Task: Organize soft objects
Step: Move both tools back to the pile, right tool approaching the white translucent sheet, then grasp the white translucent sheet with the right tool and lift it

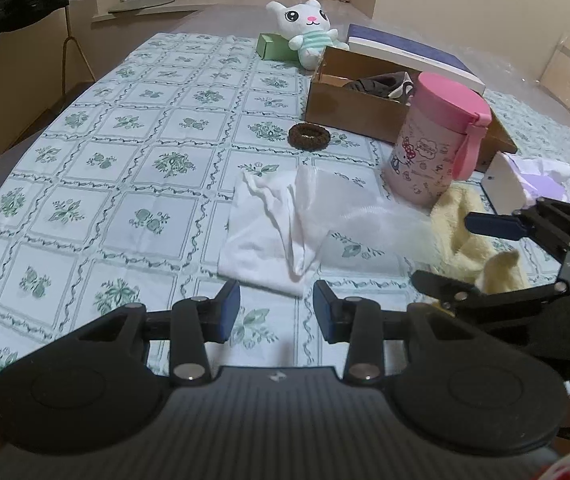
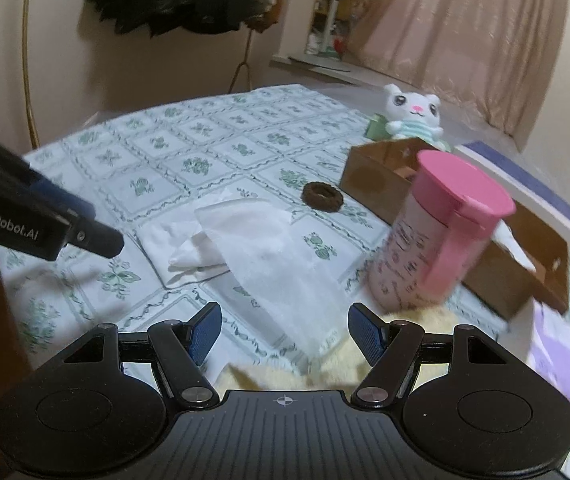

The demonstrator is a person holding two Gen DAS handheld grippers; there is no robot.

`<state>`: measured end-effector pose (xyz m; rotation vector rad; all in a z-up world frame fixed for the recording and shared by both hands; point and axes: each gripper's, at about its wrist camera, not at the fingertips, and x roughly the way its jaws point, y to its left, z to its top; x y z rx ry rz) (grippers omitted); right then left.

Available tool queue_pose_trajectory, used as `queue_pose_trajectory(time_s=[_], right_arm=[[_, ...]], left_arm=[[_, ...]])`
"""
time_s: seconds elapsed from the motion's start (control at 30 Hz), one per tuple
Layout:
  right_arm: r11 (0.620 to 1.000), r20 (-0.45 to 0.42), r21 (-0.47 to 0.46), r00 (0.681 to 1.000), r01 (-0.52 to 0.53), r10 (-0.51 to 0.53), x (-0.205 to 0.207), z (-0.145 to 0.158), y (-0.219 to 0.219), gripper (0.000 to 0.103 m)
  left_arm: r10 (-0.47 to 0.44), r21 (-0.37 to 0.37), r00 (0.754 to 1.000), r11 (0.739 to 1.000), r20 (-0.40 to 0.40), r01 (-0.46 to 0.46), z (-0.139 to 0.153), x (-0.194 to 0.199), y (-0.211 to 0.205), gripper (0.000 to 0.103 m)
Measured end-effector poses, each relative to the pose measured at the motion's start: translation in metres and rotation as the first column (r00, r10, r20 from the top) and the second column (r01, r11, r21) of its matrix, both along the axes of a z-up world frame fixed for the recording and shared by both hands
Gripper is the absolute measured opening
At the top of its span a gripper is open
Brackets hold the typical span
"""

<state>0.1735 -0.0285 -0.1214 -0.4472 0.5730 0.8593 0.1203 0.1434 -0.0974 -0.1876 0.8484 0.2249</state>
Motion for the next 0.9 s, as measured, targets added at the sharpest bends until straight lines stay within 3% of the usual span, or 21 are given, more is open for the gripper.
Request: queue_pose_trajectory(time_s=[0.23, 0.47, 0.77, 0.9], right_arm=[[0.996, 0.059, -0.078, 0.997, -0.045, 0.049, 0.012, -0.025, 0.028, 0.070], [0.987, 0.092, -0.149, 0.993, -0.055, 0.069, 0.024, -0.047, 0.044, 0.055], [0.993, 0.073, -0.107, 0.996, -0.045, 0.053, 0.035, -0.044, 0.039, 0.014], [0.997, 0.048, -0.065, 0.998, -0.029, 0.032, 0.037, -0.036, 0.033, 0.007]], left_arm=[[0.002, 0.001, 1.000, 1.000, -0.009, -0.002, -0.011, 0.013, 0.006, 0.036], [0.004, 0.003, 1.000, 1.000, -0.015, -0.004, -0.017, 0.020, 0.011, 0.036], [0.009, 0.002, 1.000, 1.000, -0.011, -0.009, -0.017, 0.022, 0.012, 0.036], [0.010, 0.003, 1.000, 1.000, -0.002, -0.010, -0.015, 0.020, 0.010, 0.036]])
